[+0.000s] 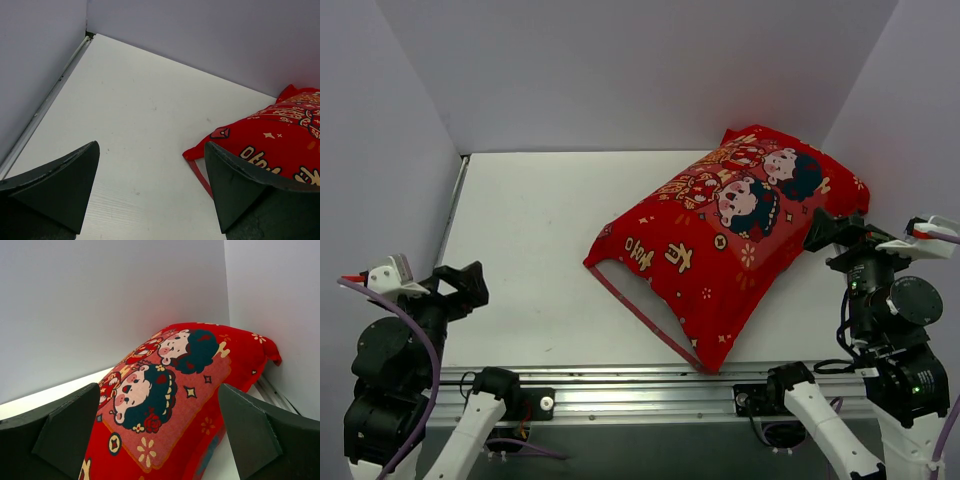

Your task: Remove the pillowcase from the pillow

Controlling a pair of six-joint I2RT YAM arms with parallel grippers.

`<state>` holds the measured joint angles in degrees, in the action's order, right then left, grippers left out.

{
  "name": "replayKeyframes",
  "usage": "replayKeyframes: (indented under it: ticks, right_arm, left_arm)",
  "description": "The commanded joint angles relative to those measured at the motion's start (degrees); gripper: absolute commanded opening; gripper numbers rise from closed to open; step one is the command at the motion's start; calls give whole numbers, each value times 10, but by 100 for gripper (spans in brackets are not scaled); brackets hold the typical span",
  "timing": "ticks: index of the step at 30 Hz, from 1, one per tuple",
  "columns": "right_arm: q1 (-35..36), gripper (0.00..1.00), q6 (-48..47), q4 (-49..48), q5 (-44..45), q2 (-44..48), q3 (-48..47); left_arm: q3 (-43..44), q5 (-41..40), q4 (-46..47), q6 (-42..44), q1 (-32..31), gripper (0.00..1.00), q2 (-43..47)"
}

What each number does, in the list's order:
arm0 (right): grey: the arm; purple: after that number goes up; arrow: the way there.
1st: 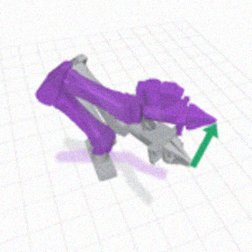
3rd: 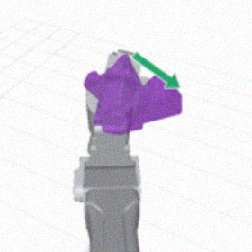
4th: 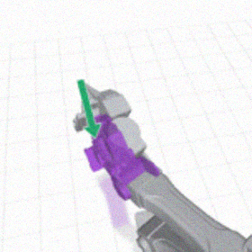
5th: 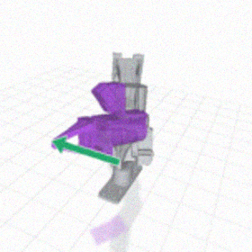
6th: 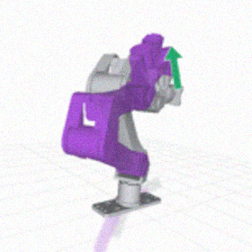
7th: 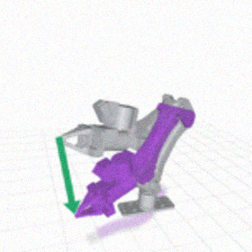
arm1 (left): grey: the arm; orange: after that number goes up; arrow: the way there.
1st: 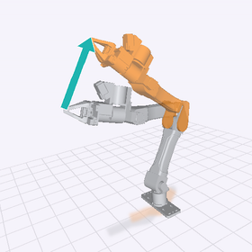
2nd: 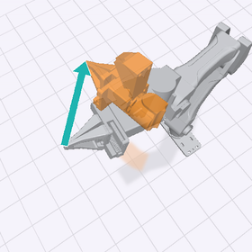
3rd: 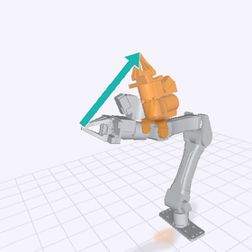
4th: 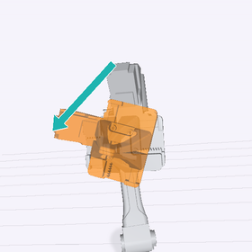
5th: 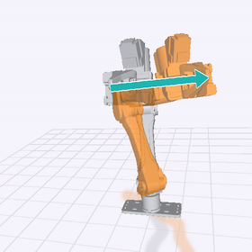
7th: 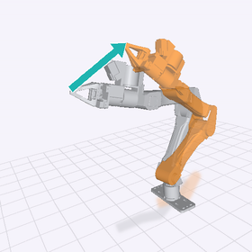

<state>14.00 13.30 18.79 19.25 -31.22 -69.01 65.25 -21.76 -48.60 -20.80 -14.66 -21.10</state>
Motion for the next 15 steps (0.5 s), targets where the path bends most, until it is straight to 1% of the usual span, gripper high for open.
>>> replayKeyframes:
  ticks: [1,4,5,8,11,15]
  right_arm:
    - [4,100,-2,-22,3,1,8]
    - [3,100,8,-9,7,-13,15]
    - [4,100,24,-4,5,-19,16]
    - [3,100,48,5,-32,-51,29]
    - [3,100,87,15,-53,-89,48]
    - [4,100,131,49,-47,-172,58]
  left_arm:
    - [0,12,32,-6,-2,94,-13]
    - [-7,15,32,-13,-3,94,-19]
    - [-12,17,33,-18,-2,94,-24]
    - [-31,36,36,-32,-2,94,-39]
    - [-51,68,46,-36,-2,94,-64]
    - [-72,102,65,-31,-2,94,-105]
